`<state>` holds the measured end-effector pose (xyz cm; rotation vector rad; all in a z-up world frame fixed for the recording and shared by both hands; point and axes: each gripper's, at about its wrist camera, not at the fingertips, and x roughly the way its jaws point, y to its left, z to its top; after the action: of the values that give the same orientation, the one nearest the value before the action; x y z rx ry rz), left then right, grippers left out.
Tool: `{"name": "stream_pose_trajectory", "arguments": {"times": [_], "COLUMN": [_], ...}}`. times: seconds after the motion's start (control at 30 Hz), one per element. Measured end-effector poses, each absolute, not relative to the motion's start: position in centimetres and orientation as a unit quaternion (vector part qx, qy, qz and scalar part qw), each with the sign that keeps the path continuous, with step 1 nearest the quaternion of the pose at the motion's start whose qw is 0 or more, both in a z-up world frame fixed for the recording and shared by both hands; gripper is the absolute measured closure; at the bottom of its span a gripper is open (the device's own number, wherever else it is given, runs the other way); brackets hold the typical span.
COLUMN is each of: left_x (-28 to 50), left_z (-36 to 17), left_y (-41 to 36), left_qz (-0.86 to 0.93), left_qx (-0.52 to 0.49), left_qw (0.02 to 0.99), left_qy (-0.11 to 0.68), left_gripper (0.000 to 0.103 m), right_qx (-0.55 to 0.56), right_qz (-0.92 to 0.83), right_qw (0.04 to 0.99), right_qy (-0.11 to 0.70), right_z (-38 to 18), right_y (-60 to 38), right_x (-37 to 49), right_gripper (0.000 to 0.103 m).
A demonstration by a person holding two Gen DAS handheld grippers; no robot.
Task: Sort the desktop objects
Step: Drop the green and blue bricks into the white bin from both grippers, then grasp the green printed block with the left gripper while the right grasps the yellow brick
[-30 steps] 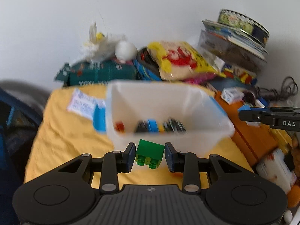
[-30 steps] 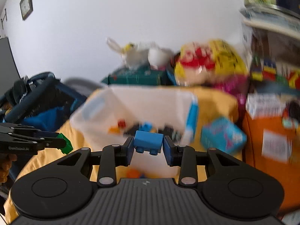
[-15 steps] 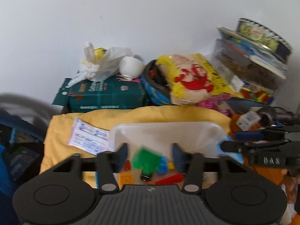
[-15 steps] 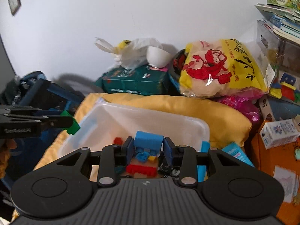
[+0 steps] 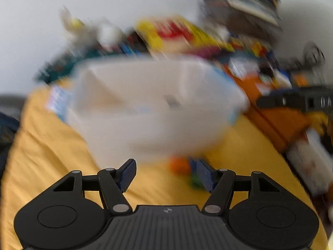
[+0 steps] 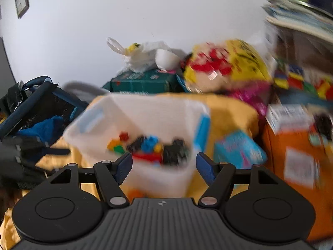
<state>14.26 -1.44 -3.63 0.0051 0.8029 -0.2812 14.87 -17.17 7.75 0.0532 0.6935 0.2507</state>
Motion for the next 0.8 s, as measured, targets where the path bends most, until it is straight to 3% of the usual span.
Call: {"name": "stream_pose_trajectory", "arguments": {"times": [0.27, 0.37, 0.5, 0.77, 0.8], "left_x": [17.0, 17.8, 17.2, 14.7, 14.4], "left_z": [-8.8, -9.5, -9.1, -6.4, -6.2], "left_y": [-8.5, -8.9, -7.8, -2.8, -2.3], "left_qz": [-0.164, -0.177, -0.178, -0.138, -0.132], "left_qx": [0.056, 0.066, 0.061, 0.028, 0.02], "left_qw": [0.891, 0.885, 0.886, 0.897, 0.898], "left_qy": [0.421, 0.425, 0.423, 0.418, 0.419], "left_gripper": [0.036, 0.064, 0.064, 0.064, 0.064], "right_qx": [0.039, 0.037, 0.035, -0.002, -0.008], "right_qz": [0.087, 0.085, 0.084, 0.114, 0.118], "right_qw": [0.906, 0.901, 0.899, 0.89, 0.887], "right_qy": [0.413, 0.424, 0.429, 0.442, 0.446], "right_z": [2.1, 1.3, 0.0, -4.2, -4.6], "right_y": [-19.4, -19.4, -18.2, -13.7, -13.4], "right_x": [11.8, 12.1, 14.2, 18.6, 18.9], "right_gripper": [0.032, 0.032, 0.032, 0.052, 0.062]}}
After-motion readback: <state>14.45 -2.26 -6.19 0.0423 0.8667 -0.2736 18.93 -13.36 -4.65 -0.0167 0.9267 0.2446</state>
